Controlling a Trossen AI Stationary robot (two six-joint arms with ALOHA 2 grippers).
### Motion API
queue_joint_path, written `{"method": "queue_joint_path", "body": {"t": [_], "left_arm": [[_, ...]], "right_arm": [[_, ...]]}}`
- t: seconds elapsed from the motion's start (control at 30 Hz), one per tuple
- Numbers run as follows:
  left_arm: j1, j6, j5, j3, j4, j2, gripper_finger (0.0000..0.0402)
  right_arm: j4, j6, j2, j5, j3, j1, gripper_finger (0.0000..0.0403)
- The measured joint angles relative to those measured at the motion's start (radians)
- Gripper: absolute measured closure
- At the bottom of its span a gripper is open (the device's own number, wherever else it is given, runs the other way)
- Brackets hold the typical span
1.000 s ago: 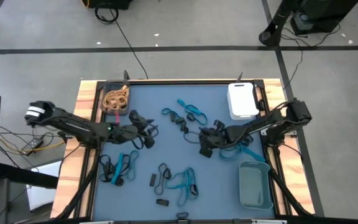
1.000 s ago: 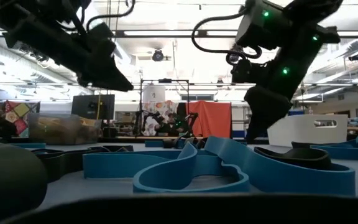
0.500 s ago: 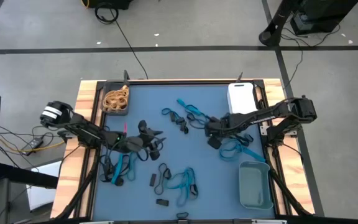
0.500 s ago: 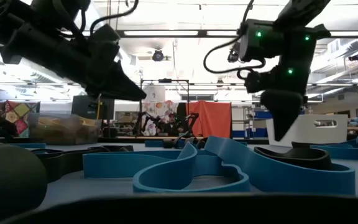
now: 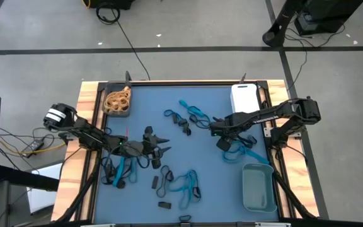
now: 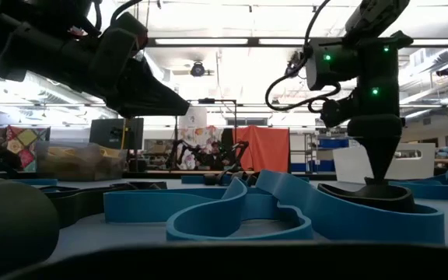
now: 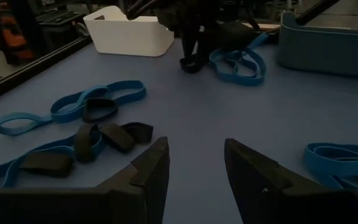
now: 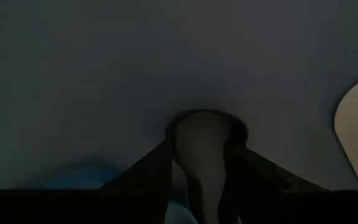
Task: Sort rubber bands into baskets
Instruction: Put the black rubber band into the white bin
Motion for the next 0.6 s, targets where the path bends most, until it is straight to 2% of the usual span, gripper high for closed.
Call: {"method": "queue_joint_path", "body": {"t": [0.2, 0.47, 0.6], "left_arm": [[0.0, 0.0, 0.0, 0.0, -0.001, 0.0, 0.0243], [0.0, -0.006, 0.0, 0.0, -0.006, 0.0, 0.0243], [0.0, -0.006, -0.001, 0.0, -0.009, 0.0, 0.0243]], "right_arm": [[0.07, 0.018, 0.0, -0.027, -0.004, 0.0, 0.0278], [0.101, 0.043, 0.001, -0.058, -0.033, -0.003, 0.0385], [0.115, 0.035, 0.0, -0.068, -0.037, -0.004, 0.0393]]}}
